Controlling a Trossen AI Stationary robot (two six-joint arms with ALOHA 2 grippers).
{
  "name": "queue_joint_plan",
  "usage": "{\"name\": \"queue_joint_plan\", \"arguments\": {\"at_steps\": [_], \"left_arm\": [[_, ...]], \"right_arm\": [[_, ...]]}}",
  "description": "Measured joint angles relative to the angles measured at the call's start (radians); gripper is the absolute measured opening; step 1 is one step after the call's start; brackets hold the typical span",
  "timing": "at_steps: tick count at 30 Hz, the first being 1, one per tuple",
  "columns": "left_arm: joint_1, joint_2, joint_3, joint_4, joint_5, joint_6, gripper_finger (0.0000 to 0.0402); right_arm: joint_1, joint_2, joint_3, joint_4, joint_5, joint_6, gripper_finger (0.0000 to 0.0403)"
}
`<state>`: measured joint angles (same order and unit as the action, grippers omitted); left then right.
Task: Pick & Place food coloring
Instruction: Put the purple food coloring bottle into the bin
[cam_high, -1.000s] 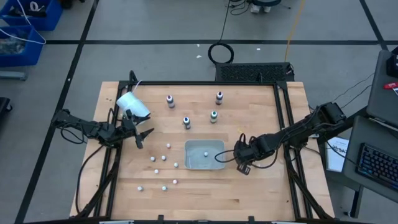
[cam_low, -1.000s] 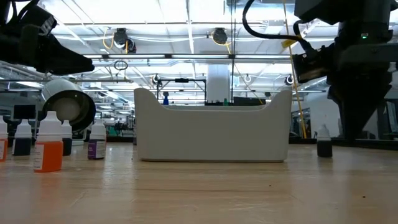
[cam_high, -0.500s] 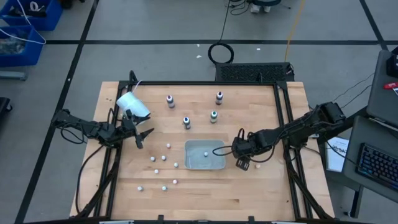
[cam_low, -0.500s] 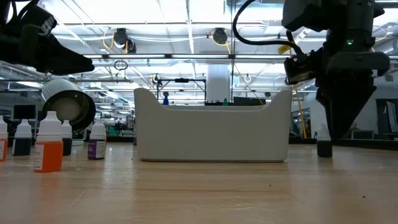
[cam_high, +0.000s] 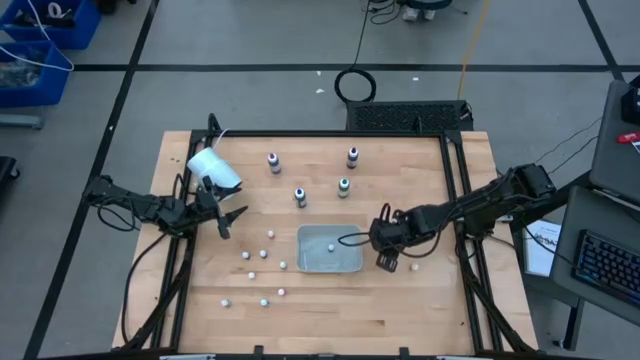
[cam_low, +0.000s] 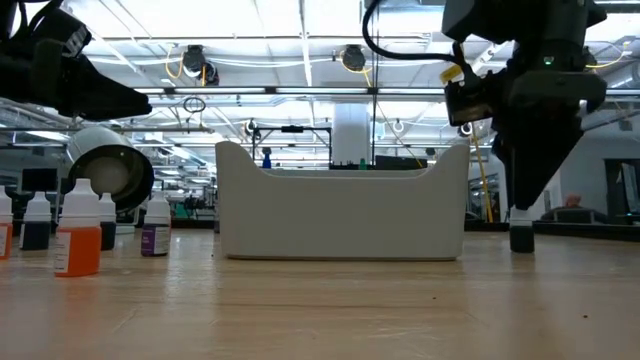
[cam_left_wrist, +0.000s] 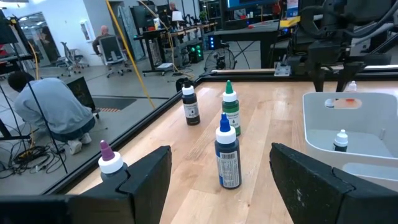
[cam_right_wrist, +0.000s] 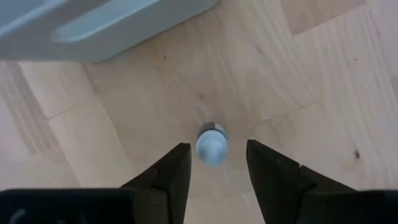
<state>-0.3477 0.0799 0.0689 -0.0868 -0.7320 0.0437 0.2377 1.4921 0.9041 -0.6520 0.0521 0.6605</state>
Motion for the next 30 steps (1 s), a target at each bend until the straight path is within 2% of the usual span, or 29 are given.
{"name": "queue_joint_plan", "arguments": {"at_steps": [5,30], "left_arm": [[0.0,0.0,0.0,0.0,0.0,0.0,0.0274],[0.0,0.0,0.0,-0.001,0.0,0.0,0.0274]], "right_arm": [[-0.009,0.0,-0.029,0.052,-0.002,-0.012,0.0144],[-0.007,0.017,-0.03,0.08,-0.005,-0.018,0.0144]]}}
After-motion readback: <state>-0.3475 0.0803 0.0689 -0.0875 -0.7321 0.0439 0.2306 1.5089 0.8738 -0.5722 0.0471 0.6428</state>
